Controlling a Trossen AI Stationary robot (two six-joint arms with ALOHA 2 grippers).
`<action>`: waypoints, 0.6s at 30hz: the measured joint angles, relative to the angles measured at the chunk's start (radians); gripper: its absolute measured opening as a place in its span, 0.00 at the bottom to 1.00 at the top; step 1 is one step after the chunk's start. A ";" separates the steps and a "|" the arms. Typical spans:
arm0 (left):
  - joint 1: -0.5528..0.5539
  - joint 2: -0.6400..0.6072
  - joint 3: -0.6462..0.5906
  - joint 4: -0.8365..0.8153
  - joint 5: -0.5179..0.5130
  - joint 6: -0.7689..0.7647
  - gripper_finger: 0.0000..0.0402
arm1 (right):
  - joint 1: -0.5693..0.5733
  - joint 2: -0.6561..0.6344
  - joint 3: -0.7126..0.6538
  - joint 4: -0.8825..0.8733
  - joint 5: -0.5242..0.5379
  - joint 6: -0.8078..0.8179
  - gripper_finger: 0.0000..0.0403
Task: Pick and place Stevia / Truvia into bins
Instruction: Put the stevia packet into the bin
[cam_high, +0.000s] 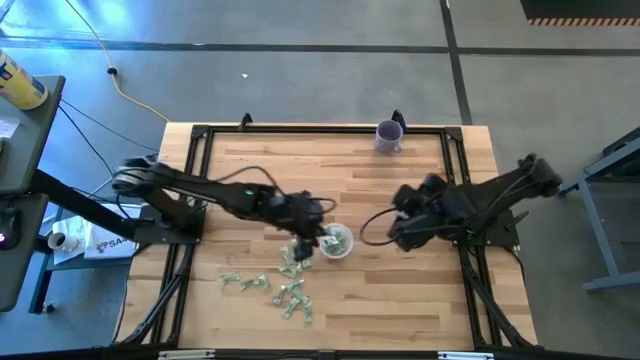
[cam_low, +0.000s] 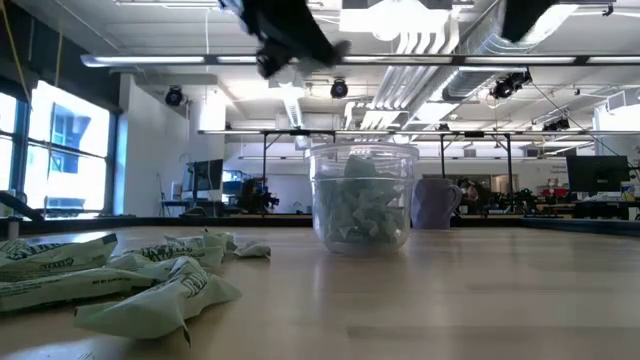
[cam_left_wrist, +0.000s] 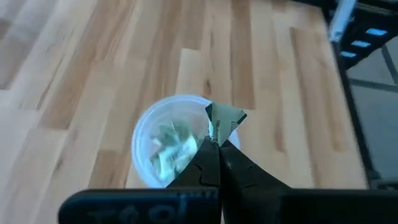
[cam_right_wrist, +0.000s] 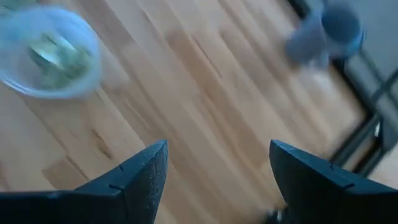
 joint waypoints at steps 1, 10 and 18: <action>0.010 0.042 0.013 0.025 0.007 0.002 0.06 | 0.008 -0.030 -0.046 0.000 -0.018 0.036 0.67; 0.039 0.238 0.191 -0.209 -0.015 0.010 0.43 | 0.068 -0.117 -0.229 0.111 -0.104 0.118 0.67; -0.019 0.152 0.308 -0.740 -0.045 0.016 0.76 | 0.026 -0.051 -0.231 0.318 -0.086 -0.113 0.67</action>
